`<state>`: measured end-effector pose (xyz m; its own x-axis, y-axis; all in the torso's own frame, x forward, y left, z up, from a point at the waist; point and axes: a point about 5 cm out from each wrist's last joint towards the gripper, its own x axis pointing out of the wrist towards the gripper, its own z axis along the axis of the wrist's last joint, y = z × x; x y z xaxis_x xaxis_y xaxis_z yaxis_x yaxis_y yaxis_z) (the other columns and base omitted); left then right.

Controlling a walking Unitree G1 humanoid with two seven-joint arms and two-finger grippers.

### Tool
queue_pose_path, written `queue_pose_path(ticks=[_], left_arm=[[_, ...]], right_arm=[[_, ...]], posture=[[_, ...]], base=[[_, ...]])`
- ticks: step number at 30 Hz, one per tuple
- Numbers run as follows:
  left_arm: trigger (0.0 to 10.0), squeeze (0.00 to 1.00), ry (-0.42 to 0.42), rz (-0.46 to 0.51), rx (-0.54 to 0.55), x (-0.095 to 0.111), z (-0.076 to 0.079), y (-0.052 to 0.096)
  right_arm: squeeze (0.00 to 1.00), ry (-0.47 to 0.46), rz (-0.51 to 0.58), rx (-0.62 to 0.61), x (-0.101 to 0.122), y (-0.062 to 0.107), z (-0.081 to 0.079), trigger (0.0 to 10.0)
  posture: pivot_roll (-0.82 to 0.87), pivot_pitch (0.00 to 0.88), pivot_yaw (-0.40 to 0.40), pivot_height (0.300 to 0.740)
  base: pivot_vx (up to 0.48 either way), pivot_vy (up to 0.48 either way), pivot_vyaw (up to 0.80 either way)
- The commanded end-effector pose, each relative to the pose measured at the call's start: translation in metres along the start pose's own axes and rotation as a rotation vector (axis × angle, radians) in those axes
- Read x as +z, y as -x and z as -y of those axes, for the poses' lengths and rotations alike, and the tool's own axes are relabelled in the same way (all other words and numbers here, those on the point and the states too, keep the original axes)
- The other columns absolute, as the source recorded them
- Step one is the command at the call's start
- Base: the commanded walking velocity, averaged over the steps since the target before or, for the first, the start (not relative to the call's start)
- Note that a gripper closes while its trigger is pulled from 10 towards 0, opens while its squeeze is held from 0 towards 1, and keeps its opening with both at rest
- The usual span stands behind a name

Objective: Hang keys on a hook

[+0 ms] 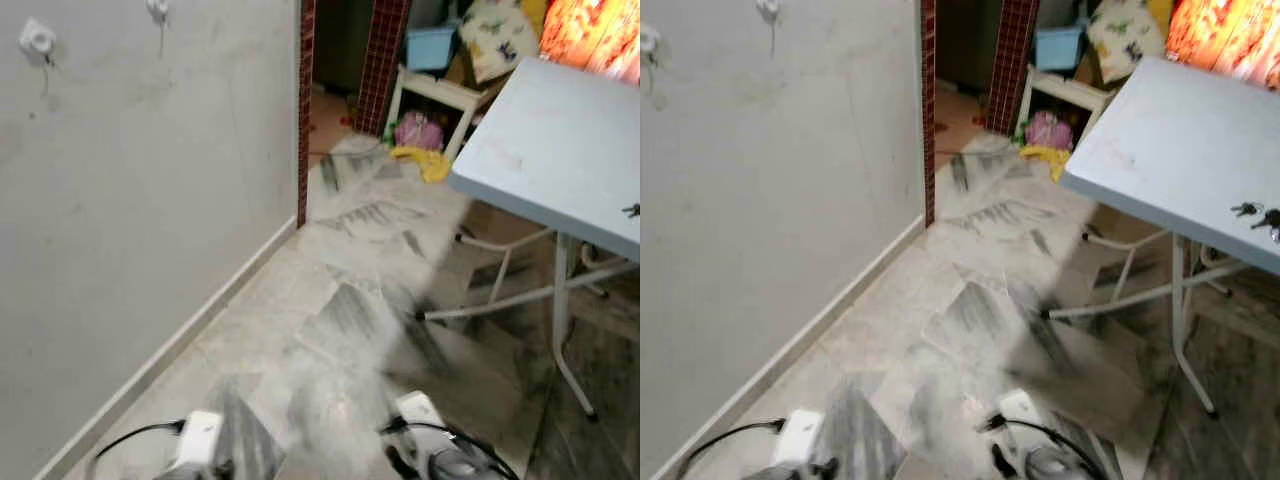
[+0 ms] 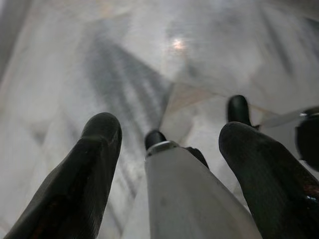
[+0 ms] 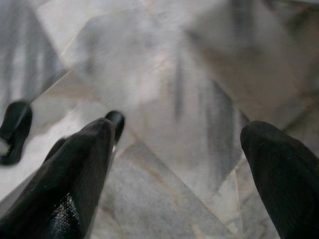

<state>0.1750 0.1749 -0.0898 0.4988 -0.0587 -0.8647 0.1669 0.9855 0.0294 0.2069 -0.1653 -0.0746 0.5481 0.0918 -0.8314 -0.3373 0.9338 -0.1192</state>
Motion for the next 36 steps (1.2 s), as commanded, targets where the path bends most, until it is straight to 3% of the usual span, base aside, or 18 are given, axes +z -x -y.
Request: queue_pose_path(ticks=[1,14,19,36], left_arm=[[10.0,0.00,-0.013,-0.024,0.018,-0.0065,-0.0068,0.0016],[10.0,0.00,-0.057,-0.027,0.012,-0.0073,-0.0058,0.0017],[10.0,0.00,-0.035,-0.021,0.005,-0.0073,-0.0056,0.0017],[10.0,0.00,-0.039,-0.009,-0.012,-0.0057,-0.0033,0.0014]], right_arm=[[0.00,-0.005,-0.013,0.023,-0.0036,-0.0004,-0.0078,10.0],[0.00,0.000,-0.013,0.026,-0.0044,-0.0003,-0.0083,10.0],[0.00,0.004,-0.011,0.023,-0.0042,-0.0002,-0.0074,10.0],[0.00,0.025,-0.007,0.034,-0.0031,-0.0006,-0.0110,10.0]], posture=[[0.04,0.080,-0.059,0.740],[0.04,0.076,-0.057,0.740],[0.04,0.075,-0.058,0.740],[0.04,0.091,-0.055,0.740]], base=[[0.000,0.000,-0.77],[0.000,0.000,-0.78],[0.000,0.000,-0.74],[0.000,0.000,0.00]])
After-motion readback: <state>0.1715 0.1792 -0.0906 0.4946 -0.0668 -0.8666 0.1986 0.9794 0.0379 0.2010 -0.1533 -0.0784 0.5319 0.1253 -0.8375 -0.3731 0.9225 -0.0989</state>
